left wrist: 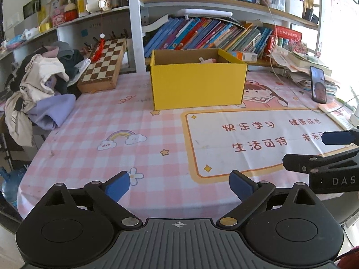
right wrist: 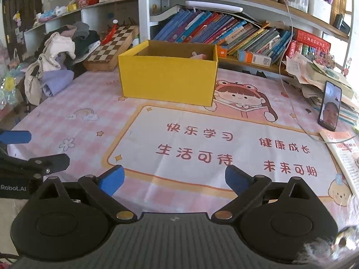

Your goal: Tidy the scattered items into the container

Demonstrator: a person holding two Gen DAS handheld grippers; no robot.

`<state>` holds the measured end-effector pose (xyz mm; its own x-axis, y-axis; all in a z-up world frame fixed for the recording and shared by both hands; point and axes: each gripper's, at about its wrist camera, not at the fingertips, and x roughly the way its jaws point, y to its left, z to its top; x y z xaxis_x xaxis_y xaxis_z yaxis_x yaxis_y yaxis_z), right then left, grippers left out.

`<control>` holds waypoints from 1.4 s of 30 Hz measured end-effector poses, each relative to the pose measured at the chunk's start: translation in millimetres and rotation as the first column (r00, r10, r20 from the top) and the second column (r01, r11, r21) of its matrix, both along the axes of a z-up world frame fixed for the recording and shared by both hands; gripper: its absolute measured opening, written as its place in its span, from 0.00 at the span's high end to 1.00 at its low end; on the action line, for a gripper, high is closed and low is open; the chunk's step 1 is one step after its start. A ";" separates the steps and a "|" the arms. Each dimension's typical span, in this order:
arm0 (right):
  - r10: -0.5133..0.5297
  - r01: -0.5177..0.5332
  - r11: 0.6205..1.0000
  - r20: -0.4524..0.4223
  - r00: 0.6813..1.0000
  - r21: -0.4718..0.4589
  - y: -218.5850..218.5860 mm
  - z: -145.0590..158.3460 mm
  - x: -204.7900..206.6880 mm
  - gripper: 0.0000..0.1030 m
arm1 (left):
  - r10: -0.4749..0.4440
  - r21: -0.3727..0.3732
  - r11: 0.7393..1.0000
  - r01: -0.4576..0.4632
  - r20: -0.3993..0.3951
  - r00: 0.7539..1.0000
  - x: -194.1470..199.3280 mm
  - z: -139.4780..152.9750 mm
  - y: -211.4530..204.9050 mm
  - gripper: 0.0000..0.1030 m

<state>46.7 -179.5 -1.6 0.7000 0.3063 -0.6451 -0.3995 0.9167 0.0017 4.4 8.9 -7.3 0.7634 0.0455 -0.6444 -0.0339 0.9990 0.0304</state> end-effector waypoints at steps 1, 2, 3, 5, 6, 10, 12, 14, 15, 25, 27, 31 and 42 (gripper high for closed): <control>0.000 0.000 1.000 0.000 1.000 0.000 0.0 0.2 -0.2 0.05 | 0.000 0.001 1.000 0.000 0.000 1.000 -0.2 0.3 -0.2 0.04; 0.002 -0.002 1.000 0.002 1.000 -0.001 0.6 0.5 -0.7 0.05 | 0.000 0.002 1.000 0.000 -0.001 1.000 -0.2 0.5 -0.4 0.04; 0.005 -0.005 1.000 0.003 1.000 -0.002 1.2 0.8 -1.3 0.05 | 0.000 0.003 1.000 0.000 -0.001 1.000 -0.3 0.8 -0.6 0.04; 0.016 -0.016 1.000 0.008 1.000 -0.001 2.2 1.4 -3.0 0.04 | 0.000 0.004 1.000 0.000 -0.001 1.000 -0.5 1.3 -0.9 0.03; 0.019 -0.019 1.000 0.009 1.000 -0.002 2.6 1.6 -3.6 0.04 | 0.000 0.002 1.000 0.000 -0.001 1.000 -0.7 1.5 -0.8 0.03; 0.023 -0.023 1.000 0.011 1.000 -0.003 3.1 2.1 -5.8 0.04 | 0.000 -0.002 1.000 0.000 0.000 1.000 -1.3 2.1 -0.3 0.03; 0.029 -0.029 1.000 0.012 1.000 -0.002 0.1 2.0 -3.4 0.04 | -0.003 -0.003 1.000 0.003 -0.001 1.000 -1.5 2.4 -0.1 0.03; 0.028 -0.028 1.000 0.012 1.000 -0.001 0.1 2.1 -4.1 0.04 | -0.005 -0.004 1.000 0.005 -0.001 1.000 -2.1 2.7 0.1 0.02; 0.028 -0.028 1.000 0.011 1.000 -0.001 0.0 2.2 -4.4 0.04 | -0.006 -0.004 1.000 0.006 0.000 1.000 -2.3 2.8 0.3 0.02; 0.034 -0.034 0.999 0.006 0.999 -0.007 2.9 2.7 -6.8 0.03 | 0.002 -0.017 1.000 -0.002 -0.014 1.000 -3.6 1.7 3.7 0.00; 0.033 -0.033 0.999 0.003 0.999 -0.008 3.3 2.6 -6.4 0.03 | 0.005 -0.020 1.000 -0.005 -0.016 1.000 -3.6 1.5 4.6 0.00; 0.029 -0.029 1.000 0.000 1.000 -0.012 3.1 2.5 -5.5 0.03 | 0.009 -0.021 1.000 -0.010 -0.012 1.000 -4.1 2.4 5.0 0.00; 0.026 -0.026 0.999 -0.004 1.000 -0.024 3.6 2.2 -5.6 0.03 | 0.003 -0.028 1.000 -0.003 -0.019 1.000 -3.1 3.3 3.8 0.00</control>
